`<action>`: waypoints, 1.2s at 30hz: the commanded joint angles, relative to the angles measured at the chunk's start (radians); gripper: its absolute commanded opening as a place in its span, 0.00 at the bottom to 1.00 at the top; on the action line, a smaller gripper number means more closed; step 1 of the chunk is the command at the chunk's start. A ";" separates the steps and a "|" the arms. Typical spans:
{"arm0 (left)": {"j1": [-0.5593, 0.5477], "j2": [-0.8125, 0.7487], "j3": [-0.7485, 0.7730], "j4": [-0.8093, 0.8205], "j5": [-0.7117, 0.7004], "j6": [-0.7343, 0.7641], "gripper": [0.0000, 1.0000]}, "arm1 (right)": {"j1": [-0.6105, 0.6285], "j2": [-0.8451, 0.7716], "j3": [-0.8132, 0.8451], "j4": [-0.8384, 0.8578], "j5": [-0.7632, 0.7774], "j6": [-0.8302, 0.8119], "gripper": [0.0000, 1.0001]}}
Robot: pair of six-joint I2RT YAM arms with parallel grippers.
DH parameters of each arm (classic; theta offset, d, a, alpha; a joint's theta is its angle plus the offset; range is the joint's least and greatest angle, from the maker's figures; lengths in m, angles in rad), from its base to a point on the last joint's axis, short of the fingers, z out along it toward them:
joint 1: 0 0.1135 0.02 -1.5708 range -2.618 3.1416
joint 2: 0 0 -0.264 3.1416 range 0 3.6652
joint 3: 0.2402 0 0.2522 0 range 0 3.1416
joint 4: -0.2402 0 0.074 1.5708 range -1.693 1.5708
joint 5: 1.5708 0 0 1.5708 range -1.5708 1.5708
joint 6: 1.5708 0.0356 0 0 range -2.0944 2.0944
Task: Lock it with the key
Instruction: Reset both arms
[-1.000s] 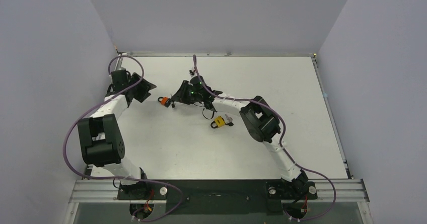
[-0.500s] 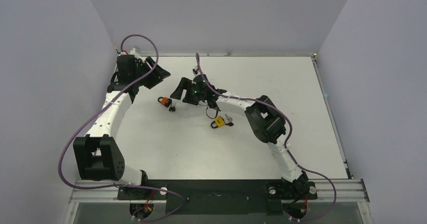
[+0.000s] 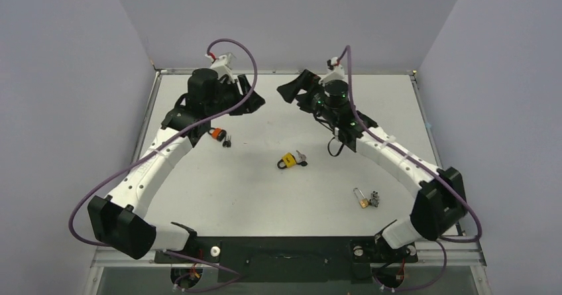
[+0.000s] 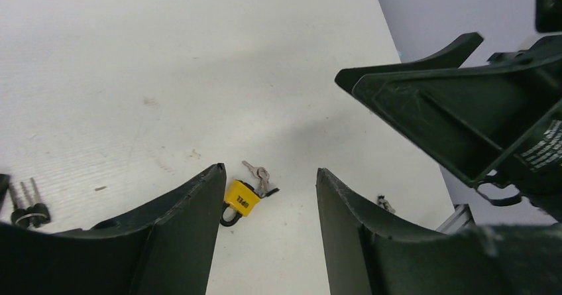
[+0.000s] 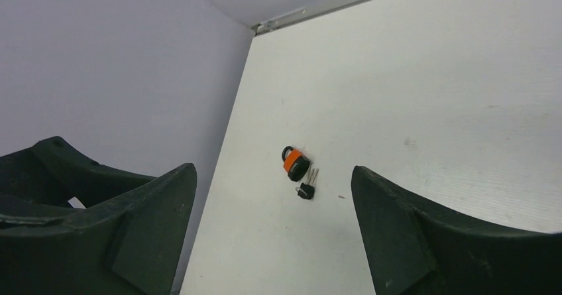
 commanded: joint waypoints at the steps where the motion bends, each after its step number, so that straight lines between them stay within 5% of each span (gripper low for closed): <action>1: -0.108 -0.047 0.052 -0.001 -0.104 0.091 0.50 | 0.000 -0.190 -0.100 -0.103 0.162 -0.102 0.83; 11: -0.169 -0.098 0.056 -0.035 -0.140 0.189 0.51 | -0.015 -0.563 -0.214 -0.259 0.370 -0.191 0.89; 36: -0.166 -0.160 0.021 -0.092 -0.272 0.183 0.51 | -0.023 -0.575 -0.203 -0.282 0.363 -0.238 0.89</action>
